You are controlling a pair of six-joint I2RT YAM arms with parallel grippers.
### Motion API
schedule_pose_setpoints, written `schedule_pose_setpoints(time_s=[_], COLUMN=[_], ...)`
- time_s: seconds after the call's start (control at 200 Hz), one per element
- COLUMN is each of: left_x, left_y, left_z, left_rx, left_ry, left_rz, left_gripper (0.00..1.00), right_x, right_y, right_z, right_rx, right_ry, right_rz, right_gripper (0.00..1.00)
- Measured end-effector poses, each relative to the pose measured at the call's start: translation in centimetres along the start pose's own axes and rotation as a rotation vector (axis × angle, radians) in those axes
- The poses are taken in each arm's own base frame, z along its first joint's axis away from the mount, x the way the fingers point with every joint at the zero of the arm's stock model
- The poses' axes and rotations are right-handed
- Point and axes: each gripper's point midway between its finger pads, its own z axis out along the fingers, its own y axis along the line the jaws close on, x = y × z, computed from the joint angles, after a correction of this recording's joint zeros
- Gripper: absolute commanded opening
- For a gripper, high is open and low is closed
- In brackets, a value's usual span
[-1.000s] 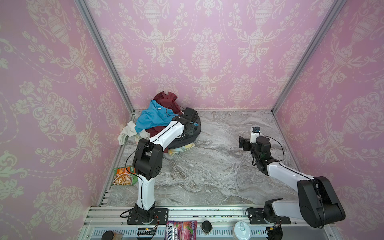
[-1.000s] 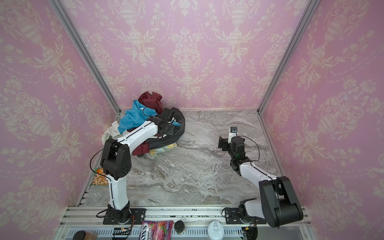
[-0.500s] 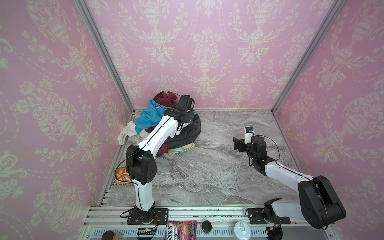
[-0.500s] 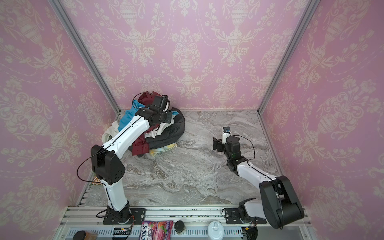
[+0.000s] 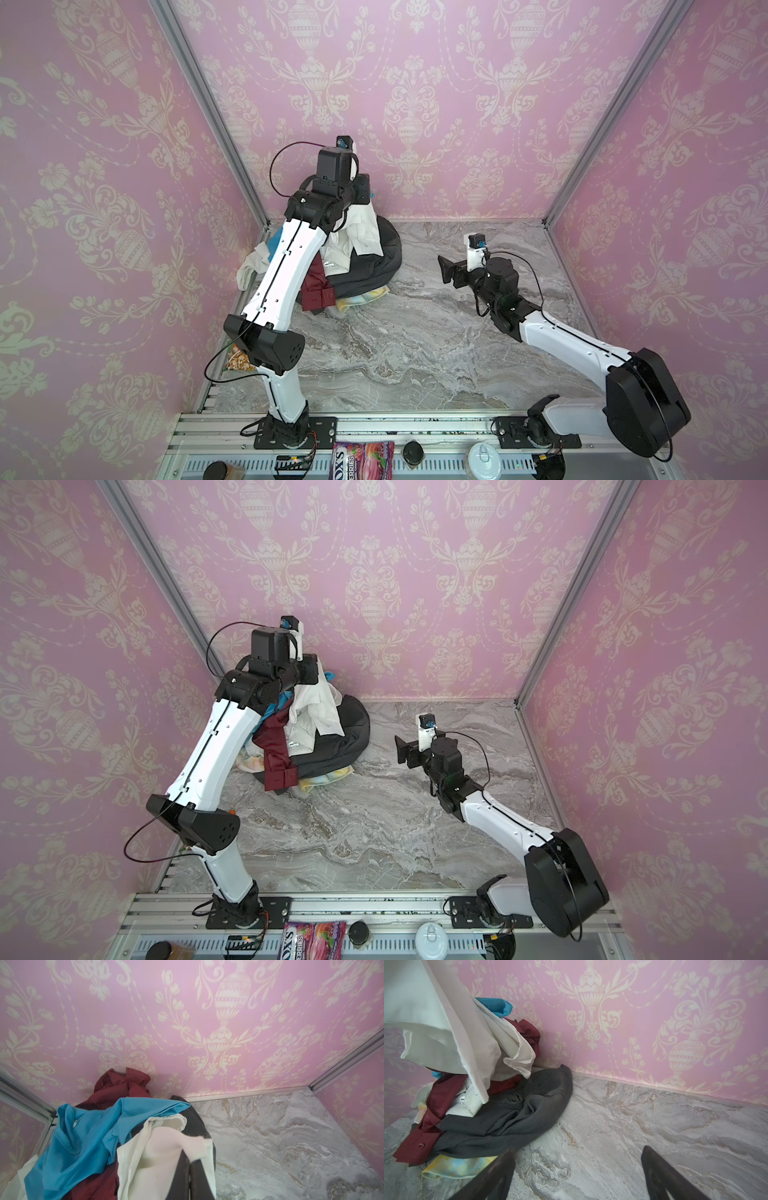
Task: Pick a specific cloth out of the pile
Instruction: 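Grasp and lift the white shirt with the left gripper while the right arm reaches in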
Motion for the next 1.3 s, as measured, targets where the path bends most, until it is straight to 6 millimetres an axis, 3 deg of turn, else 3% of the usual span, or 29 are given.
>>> schedule_pose_setpoints(time_s=[0.135, 0.28, 0.445, 0.651, 0.766, 0.911, 0.961, 1.086, 1.121, 1.301], left_x=[-4.1, -5.7, -4.8, -1.9, -0.6, 0.2, 0.2, 0.1, 0.0, 0.1], left_y=[-1.1, -2.2, -4.1, -6.0, -6.2, -5.8, -5.7, -5.1, -4.9, -1.4], left_z=[-1.8, -2.9, -3.1, -2.2, -1.9, -2.6, -3.1, -4.3, -4.4, -4.0], left_rx=[0.05, 0.107, 0.172, 0.223, 0.227, 0.219, 0.218, 0.209, 0.205, 0.149], left_ry=[-0.101, -0.14, -0.1, -0.019, 0.017, 0.034, 0.032, 0.023, 0.018, 0.001], left_rz=[-0.02, -0.05, -0.064, -0.062, -0.058, -0.056, -0.057, -0.058, -0.061, -0.102], left_gripper=[0.0, 0.0, 0.0, 0.0, 0.0, 0.0, 0.0, 0.0, 0.0, 0.0], right_x=[-1.6, -3.4, -3.7, 0.1, 1.5, 1.7, 1.3, 0.4, 0.3, 0.5], right_y=[2.9, 6.6, 11.5, 17.5, 20.2, 22.8, 23.4, 23.9, 23.9, 23.3], right_z=[1.9, 3.7, 5.9, 10.0, 13.0, 16.6, 17.6, 19.5, 19.8, 20.6], right_rx=[-0.074, -0.169, -0.283, -0.393, -0.424, -0.406, -0.388, -0.332, -0.32, -0.289], right_ry=[-0.025, -0.072, -0.126, -0.145, -0.192, -0.268, -0.289, -0.31, -0.302, -0.225], right_rz=[0.01, 0.014, 0.017, 0.071, 0.127, 0.183, 0.196, 0.234, 0.235, 0.241], right_gripper=[0.98, 1.0, 1.0, 1.0, 1.0, 1.0, 0.88, 0.29, 0.0, 0.0])
